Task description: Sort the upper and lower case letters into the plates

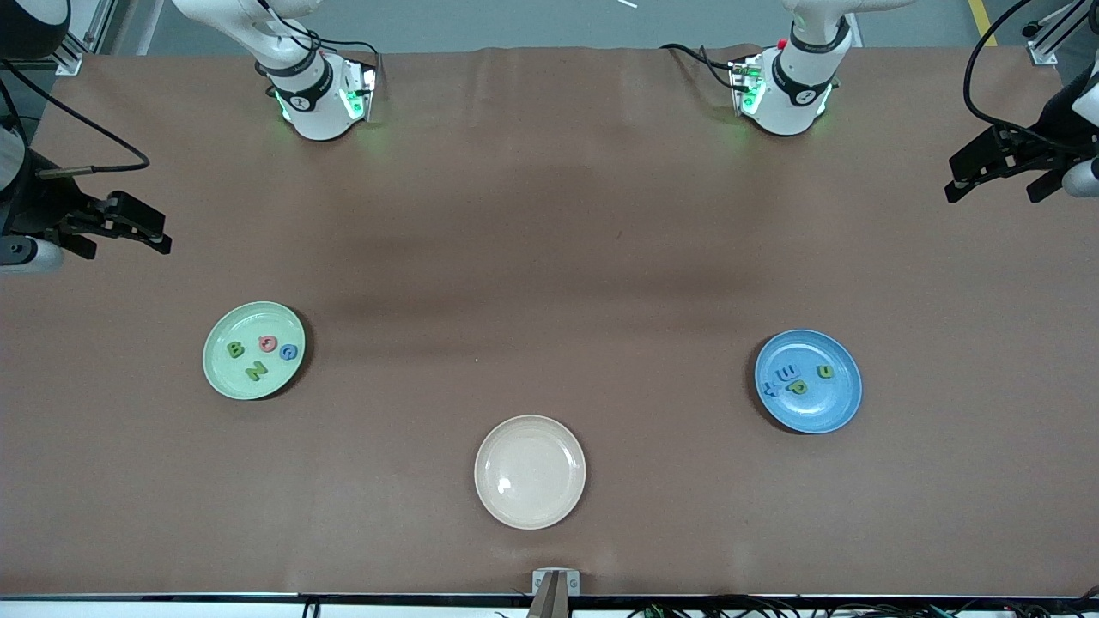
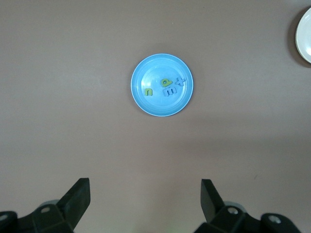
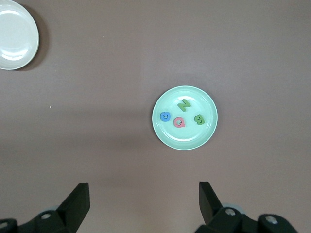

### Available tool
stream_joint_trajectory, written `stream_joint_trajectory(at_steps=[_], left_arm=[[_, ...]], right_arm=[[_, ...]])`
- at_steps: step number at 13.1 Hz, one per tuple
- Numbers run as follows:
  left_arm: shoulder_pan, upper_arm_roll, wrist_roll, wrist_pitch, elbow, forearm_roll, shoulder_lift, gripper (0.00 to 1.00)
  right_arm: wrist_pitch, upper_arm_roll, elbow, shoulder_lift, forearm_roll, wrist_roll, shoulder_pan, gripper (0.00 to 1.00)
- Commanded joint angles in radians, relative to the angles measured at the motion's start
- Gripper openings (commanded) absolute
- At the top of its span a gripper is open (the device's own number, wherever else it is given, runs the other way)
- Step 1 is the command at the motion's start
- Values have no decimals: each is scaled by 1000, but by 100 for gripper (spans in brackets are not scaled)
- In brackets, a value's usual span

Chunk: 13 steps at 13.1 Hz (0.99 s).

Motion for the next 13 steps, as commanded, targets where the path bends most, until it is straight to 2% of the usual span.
stream_joint_trajectory(at_steps=[1,4,13], left_arm=[[4,-7,-2,-14,-10,21,-22,100],[2,-18,-5,-12,-24,43,-22,100],[1,-38,15,-11,-10,57,-16,100]], right_arm=[[0,19,34,4,-24,12,-28,99],[0,19,48,12,-21,12,-67,100],[3,19,58,24,-19,12,-73,100]])
